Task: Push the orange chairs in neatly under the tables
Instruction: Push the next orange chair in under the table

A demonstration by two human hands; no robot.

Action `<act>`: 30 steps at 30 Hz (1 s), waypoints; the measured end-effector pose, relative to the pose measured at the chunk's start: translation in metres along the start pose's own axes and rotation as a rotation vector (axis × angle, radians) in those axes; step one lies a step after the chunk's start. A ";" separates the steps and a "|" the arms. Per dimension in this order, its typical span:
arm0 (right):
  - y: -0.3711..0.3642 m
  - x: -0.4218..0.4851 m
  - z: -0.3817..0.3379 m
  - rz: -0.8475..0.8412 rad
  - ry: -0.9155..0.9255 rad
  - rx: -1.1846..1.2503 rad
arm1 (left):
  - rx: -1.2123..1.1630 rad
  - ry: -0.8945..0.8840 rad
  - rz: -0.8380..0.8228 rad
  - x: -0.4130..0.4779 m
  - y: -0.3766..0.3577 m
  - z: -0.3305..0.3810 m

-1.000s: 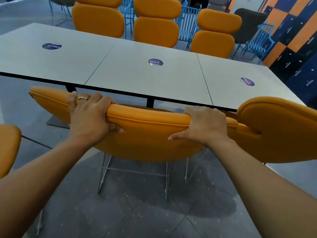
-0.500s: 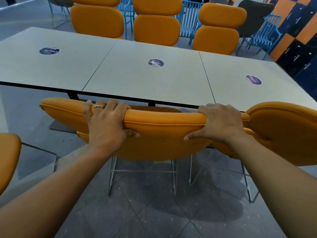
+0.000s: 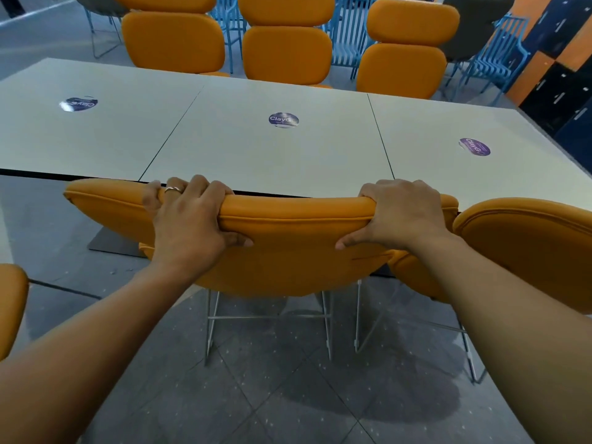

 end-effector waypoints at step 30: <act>-0.012 0.024 -0.004 0.077 0.016 0.010 | -0.022 0.054 -0.172 0.012 -0.022 -0.016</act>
Point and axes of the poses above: each hand's wrist, its own x-axis towards the middle knuckle, its own y-axis out of the back of the hand, z = x × y, the point moved 10 cm from there along x, towards the middle knuckle, and after that the axes turned 7 degrees about z, right-handed, at the moved point
